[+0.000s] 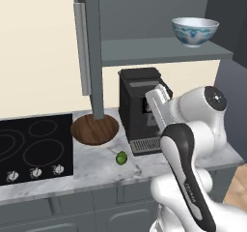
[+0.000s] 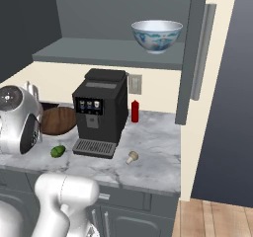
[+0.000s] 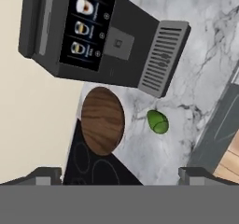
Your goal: Pick both bowls and place them on the counter. Then place the avocado in one bowl and place the mushroom in the other bowl.
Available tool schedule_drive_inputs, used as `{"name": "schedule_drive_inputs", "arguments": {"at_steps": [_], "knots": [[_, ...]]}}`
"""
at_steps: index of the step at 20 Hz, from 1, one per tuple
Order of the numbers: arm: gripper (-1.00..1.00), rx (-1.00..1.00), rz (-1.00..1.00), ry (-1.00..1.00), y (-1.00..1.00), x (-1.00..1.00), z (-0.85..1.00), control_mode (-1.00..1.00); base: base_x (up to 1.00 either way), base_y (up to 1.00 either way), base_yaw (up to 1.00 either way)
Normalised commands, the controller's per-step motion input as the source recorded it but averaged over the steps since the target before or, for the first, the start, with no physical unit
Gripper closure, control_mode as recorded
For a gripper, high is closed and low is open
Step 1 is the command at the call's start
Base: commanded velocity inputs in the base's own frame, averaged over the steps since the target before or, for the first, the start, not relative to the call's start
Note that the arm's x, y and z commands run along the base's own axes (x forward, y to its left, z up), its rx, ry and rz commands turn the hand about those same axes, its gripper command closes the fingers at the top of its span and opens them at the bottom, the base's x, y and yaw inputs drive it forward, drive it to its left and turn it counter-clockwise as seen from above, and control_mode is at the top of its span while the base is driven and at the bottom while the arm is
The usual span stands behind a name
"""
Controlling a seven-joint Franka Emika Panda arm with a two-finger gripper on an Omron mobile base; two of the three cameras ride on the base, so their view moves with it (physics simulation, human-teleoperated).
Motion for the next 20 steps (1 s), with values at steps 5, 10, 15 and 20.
{"name": "schedule_drive_inputs", "arguments": {"at_steps": [5,10,15,20], "knots": [[-1.0,-0.02,0.0,-0.12,-0.44,-0.11,0.33,-1.0,0.0,0.0,0.0],[-1.0,0.0,-0.01,-0.11,-0.41,-0.1,0.37,-1.0,0.0,0.0,0.0],[-1.0,0.0,-0.09,-0.04,-0.35,0.0,0.45,-1.0,0.0,0.0,0.0],[-1.0,0.0,-0.18,0.0,-0.35,0.0,0.5,-1.0,0.0,0.0,0.0]]}}
